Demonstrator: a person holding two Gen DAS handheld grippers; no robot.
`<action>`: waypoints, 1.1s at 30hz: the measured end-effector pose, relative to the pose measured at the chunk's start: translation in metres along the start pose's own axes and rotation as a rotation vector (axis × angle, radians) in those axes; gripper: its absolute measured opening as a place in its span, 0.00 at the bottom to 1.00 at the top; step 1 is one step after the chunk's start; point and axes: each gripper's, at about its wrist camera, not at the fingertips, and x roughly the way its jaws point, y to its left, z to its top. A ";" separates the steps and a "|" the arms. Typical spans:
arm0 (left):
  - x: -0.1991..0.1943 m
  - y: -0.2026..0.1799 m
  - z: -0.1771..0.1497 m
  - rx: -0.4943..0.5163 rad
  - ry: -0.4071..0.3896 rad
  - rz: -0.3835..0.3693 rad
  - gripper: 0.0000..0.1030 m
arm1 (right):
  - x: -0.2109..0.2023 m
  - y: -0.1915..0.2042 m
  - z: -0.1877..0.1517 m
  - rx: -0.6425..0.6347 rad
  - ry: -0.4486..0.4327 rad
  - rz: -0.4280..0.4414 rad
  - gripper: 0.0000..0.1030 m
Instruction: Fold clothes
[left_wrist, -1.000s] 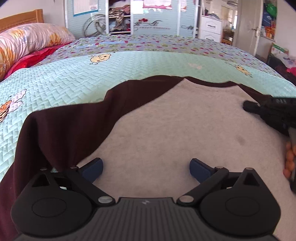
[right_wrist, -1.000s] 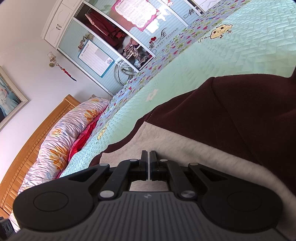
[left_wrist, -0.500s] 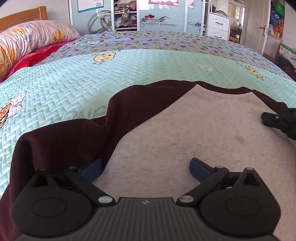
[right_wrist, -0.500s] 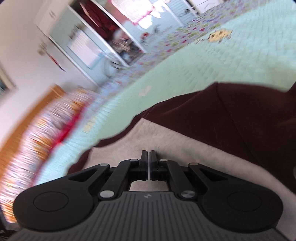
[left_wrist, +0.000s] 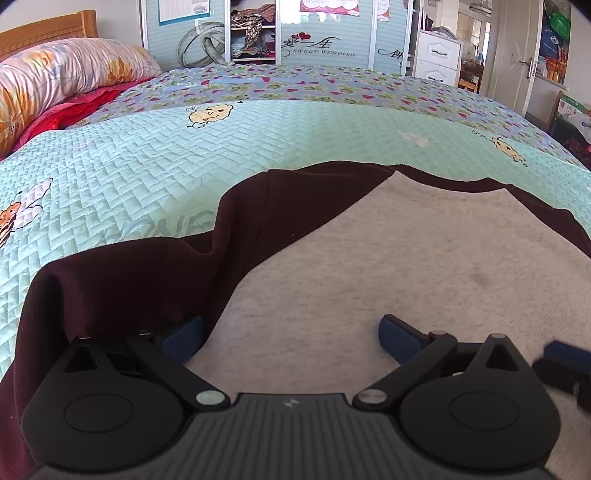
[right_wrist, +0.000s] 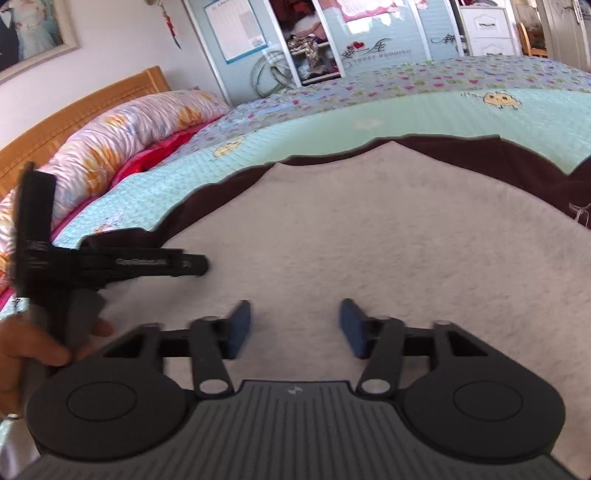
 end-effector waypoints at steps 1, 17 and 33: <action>0.000 0.000 -0.002 0.000 -0.009 -0.001 1.00 | 0.003 -0.002 0.004 0.001 -0.011 -0.021 0.30; -0.054 -0.012 -0.024 0.069 0.006 -0.070 1.00 | -0.091 -0.034 -0.030 0.231 -0.053 0.015 0.10; -0.088 -0.027 -0.092 0.081 0.009 -0.072 1.00 | -0.107 -0.074 -0.080 0.297 -0.116 0.029 0.05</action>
